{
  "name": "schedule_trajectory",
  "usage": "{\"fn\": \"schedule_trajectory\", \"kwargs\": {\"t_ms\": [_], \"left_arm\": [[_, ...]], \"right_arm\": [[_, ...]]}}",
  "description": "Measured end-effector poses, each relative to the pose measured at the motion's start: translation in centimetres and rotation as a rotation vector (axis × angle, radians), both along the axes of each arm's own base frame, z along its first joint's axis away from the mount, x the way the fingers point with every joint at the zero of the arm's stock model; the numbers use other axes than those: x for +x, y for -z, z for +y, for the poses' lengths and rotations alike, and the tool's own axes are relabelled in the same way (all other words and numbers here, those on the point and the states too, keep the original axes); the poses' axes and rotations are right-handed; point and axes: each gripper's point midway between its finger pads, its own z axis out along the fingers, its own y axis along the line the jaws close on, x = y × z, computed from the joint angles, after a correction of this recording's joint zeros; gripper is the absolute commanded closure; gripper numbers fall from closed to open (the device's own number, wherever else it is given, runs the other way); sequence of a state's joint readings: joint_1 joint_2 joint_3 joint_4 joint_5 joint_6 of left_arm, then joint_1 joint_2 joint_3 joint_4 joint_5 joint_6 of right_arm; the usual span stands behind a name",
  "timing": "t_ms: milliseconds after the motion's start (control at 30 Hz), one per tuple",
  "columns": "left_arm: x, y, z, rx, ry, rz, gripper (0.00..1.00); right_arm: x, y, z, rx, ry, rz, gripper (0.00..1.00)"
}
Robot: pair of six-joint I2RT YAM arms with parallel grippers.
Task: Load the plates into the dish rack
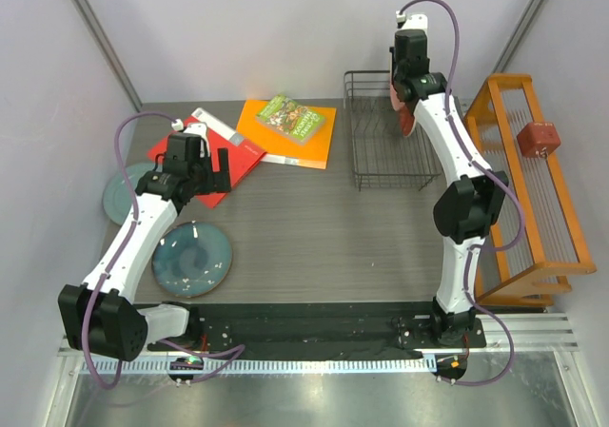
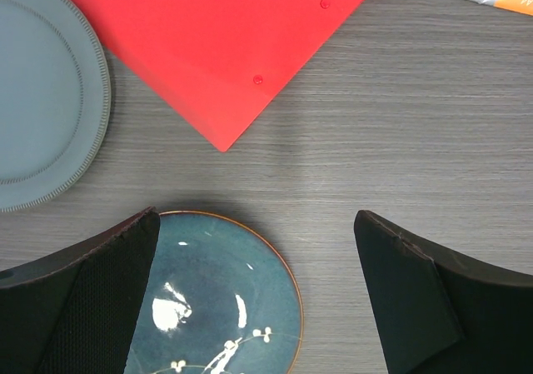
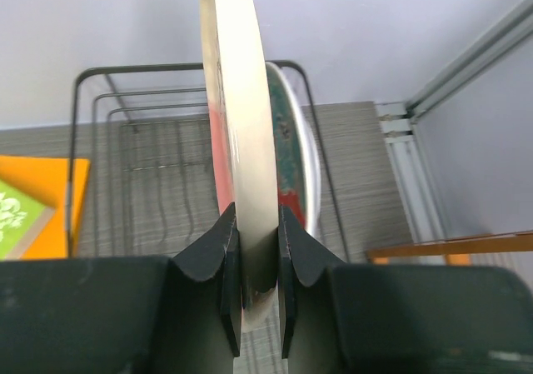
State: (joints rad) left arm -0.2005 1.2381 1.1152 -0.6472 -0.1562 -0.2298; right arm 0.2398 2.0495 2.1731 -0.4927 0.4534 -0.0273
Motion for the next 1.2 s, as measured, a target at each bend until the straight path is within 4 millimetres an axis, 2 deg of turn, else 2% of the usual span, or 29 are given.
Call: {"fn": "schedule_trajectory", "kwargs": {"t_ms": [233, 433, 800, 1033, 1067, 1100, 1133, 1200], "left_arm": [[0.0, 0.0, -0.2, -0.010, 0.007, 0.002, 0.01], [0.0, 0.3, -0.5, -0.020, 0.017, 0.011, 0.01], [0.0, 0.7, -0.5, -0.018, 0.019, 0.020, 0.00], [0.3, 1.9, -0.5, -0.008, 0.016, 0.054, 0.01], [0.3, 2.0, -0.5, -0.006, 0.015, 0.060, 0.01], [0.3, 2.2, -0.4, -0.002, 0.013, 0.065, 0.01], [0.3, 2.3, -0.4, 0.000, 0.011, 0.068, 0.00], [0.1, 2.6, -0.2, 0.006, 0.006, 0.075, 0.00]], "right_arm": [[0.0, 0.0, -1.7, -0.101, 0.057, 0.006, 0.99], [0.6, 1.0, -1.9, -0.140, 0.063, 0.021, 0.99], [2.2, 6.1, -2.1, -0.180, 0.060, 0.109, 0.99], [2.6, 9.0, -2.2, -0.185, 0.054, 0.160, 0.99], [2.6, 9.4, -2.2, -0.182, 0.052, 0.166, 0.98], [2.5, 9.9, -2.2, -0.179, 0.050, 0.176, 0.92], [2.4, 10.5, -2.2, -0.179, 0.047, 0.188, 0.77], [2.2, 11.2, -2.1, -0.177, 0.046, 0.202, 0.62]]}}
